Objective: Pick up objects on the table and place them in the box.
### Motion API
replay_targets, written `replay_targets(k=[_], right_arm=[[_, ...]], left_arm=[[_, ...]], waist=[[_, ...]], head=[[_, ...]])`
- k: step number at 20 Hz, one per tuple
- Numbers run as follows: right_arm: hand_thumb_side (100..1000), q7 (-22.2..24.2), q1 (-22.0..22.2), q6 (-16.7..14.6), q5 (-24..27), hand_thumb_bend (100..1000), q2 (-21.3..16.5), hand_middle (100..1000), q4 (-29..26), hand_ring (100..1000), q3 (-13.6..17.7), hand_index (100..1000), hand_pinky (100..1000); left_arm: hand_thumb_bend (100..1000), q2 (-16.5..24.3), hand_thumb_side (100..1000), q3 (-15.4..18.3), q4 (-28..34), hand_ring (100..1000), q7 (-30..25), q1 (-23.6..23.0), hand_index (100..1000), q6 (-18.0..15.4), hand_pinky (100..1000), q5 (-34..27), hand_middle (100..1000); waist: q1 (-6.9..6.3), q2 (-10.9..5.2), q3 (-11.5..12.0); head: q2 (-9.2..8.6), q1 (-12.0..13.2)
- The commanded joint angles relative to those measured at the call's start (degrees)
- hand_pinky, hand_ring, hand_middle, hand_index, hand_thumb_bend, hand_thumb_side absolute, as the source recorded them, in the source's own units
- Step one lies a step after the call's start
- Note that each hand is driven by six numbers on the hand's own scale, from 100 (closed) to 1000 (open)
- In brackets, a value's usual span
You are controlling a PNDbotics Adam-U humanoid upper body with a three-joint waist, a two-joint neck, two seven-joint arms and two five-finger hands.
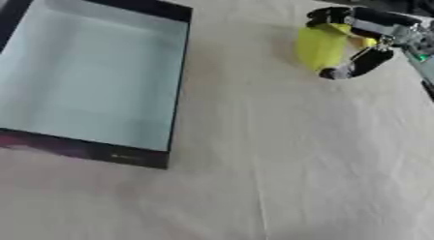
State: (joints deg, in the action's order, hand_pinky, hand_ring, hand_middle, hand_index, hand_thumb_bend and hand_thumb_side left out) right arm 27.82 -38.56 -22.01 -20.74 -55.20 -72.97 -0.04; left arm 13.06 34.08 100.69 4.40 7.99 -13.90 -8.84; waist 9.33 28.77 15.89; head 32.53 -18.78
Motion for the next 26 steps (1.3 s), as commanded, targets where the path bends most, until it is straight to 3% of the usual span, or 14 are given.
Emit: replay_targets(k=[1, 26], right_arm=[[109, -0.3, -0.1, -0.1, -0.6, 481, -1.9, 1000, -0.9, 1000, 0.6, 943, 982], [100, -2.4, 1.1, 1.1, 1.9, 469, -3.5, 1000, -3.5, 1000, 1.6, 941, 981]], left_arm=[[130, 0.5, 624, 0.1, 0.4, 541, -0.4, -0.1, 695, 0.0, 666, 0.2, 697], [121, 0.3, 637, 0.0, 0.6, 539, -1.1, -0.4, 693, 1.0, 671, 0.6, 698]], waist=[[-0.39, -0.98, -0.3], [-0.23, -1.76, -0.9]], head=[[-0.44, -0.1], [0.12, -0.1]])
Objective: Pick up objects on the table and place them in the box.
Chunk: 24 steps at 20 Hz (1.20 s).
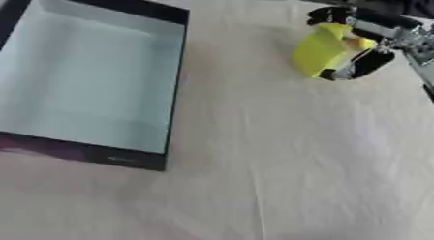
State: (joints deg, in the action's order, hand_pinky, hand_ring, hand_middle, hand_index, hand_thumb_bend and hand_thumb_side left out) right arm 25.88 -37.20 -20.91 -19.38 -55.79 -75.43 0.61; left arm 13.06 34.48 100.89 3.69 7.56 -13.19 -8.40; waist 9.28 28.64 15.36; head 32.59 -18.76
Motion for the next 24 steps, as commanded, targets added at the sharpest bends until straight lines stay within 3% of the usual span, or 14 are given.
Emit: replay_targets(k=[1, 17, 24], right_arm=[[100, -0.5, -0.2, 0.0, 0.6, 469, -2.9, 1000, -1.2, 1000, 1.0, 941, 982], [100, 0.2, -0.1, -0.1, -3.7, 453, -1.9, 1000, 1.7, 1000, 0.9, 936, 975], [100, -0.7, -0.2, 0.8, -5.0, 370, -1.8, 983, 3.1, 956, 1.3, 919, 956]], left_arm=[[121, 0.3, 637, -0.4, 0.4, 538, -0.4, 0.1, 693, 0.3, 671, 0.2, 698], [108, 0.0, 648, -0.7, 0.1, 537, -1.0, 0.5, 692, 0.0, 675, 0.1, 698], [101, -0.1, 654, -0.9, -0.2, 537, -1.4, 0.5, 692, -0.2, 677, 0.0, 699]], waist=[[-0.16, -1.62, -0.4], [0.28, -0.49, 0.8], [0.25, -0.10, 1.1]], head=[[0.03, -0.2], [-1.13, -1.8], [-1.33, -2.1]])
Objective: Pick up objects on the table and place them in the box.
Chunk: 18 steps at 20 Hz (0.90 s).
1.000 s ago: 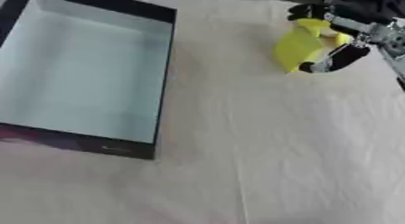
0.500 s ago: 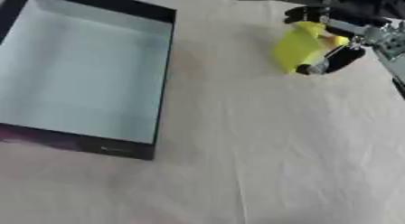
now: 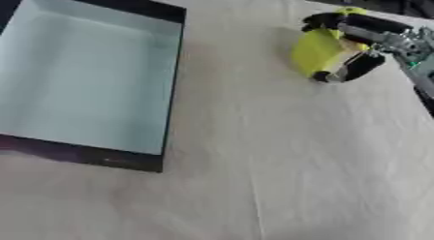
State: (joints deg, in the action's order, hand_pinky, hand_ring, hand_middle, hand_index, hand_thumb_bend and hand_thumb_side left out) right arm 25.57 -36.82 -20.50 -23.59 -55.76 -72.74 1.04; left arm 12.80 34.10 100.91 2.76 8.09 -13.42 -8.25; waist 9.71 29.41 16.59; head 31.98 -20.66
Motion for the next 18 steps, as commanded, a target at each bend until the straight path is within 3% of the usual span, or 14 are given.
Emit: replay_targets(k=[1, 3, 6, 9, 12, 18], right_arm=[[100, -0.5, -0.6, 0.5, -0.9, 361, -1.8, 975, 0.6, 941, 0.8, 904, 949], [100, -0.5, -0.6, 0.6, 0.0, 350, -1.6, 940, 0.7, 909, 0.7, 870, 937], [100, -1.1, -0.5, 0.7, 4.8, 204, -1.4, 797, 0.0, 766, 0.5, 712, 881], [100, -1.8, -0.2, 1.3, 9.3, 152, -1.8, 658, -1.2, 674, 0.4, 575, 830], [100, -3.5, 0.0, 1.5, 11.3, 100, -2.3, 576, -2.5, 641, 0.5, 504, 818], [100, -6.1, 0.6, 1.8, 14.3, 100, -3.6, 527, -5.4, 593, 0.6, 455, 793]], left_arm=[[101, 0.2, 654, -0.6, -0.3, 537, -0.5, 0.0, 691, 0.0, 677, -0.1, 699], [100, 0.2, 654, -0.6, -0.3, 537, -0.5, 0.0, 692, 0.0, 678, -0.1, 699], [100, 0.2, 656, -0.6, -0.3, 537, -0.6, -0.1, 692, 0.1, 679, -0.1, 699], [100, 0.3, 656, -0.5, -0.2, 538, -0.6, -0.1, 692, 0.2, 680, -0.1, 700], [100, 0.4, 660, -0.5, -0.2, 538, -0.7, -0.2, 692, 0.5, 681, -0.1, 700], [100, 0.7, 658, -0.3, 0.4, 539, -0.7, -0.4, 693, 1.3, 683, 0.0, 703]], waist=[[-0.19, -0.87, -0.2], [-0.21, -0.94, -0.3], [-0.24, -1.13, -0.4], [-0.20, -1.44, -0.4], [-0.14, -1.90, -0.5], [-0.15, -3.43, -1.2]], head=[[-0.66, -0.1], [-0.51, -0.1], [-0.34, 0.3], [-0.06, 0.5], [0.25, 0.6], [1.26, 1.1]])
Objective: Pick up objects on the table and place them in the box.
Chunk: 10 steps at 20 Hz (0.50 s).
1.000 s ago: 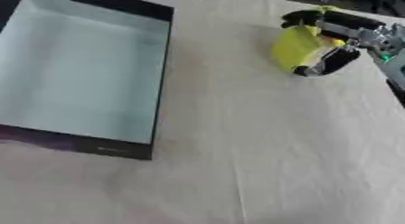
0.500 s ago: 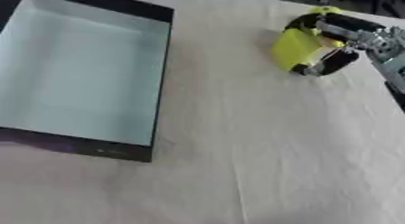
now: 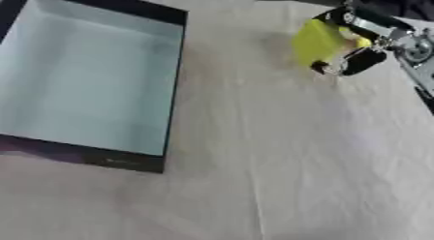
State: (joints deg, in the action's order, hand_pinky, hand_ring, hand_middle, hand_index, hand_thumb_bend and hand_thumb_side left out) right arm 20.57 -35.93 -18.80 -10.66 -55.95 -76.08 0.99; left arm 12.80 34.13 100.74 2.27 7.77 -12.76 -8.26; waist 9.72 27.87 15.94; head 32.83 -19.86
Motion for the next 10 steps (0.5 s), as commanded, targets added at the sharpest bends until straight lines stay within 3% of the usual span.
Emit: replay_targets(k=[1, 6, 10], right_arm=[[100, -1.3, -0.2, 0.2, 1.9, 100, -3.7, 526, -2.7, 592, 0.7, 453, 792], [100, -1.5, -0.4, 0.5, 3.7, 100, -5.1, 513, -7.0, 581, -0.2, 447, 780], [100, -0.1, -3.1, 1.5, 5.0, 100, -4.2, 516, -9.8, 585, -1.9, 449, 781]], left_arm=[[100, 0.8, 657, -0.3, 0.7, 539, -0.2, -0.1, 693, 0.8, 683, 0.0, 703], [100, 1.5, 649, -0.4, 1.5, 541, 0.0, -0.4, 693, 1.5, 684, -0.1, 703], [100, 2.4, 640, -0.7, 2.1, 542, 0.0, -0.4, 694, 2.0, 684, -0.2, 704]], waist=[[-0.20, -2.21, -0.7], [-0.51, -4.07, -1.3], [-0.83, -5.63, -1.6]], head=[[0.54, 0.3], [1.82, 0.6], [2.96, 0.8]])
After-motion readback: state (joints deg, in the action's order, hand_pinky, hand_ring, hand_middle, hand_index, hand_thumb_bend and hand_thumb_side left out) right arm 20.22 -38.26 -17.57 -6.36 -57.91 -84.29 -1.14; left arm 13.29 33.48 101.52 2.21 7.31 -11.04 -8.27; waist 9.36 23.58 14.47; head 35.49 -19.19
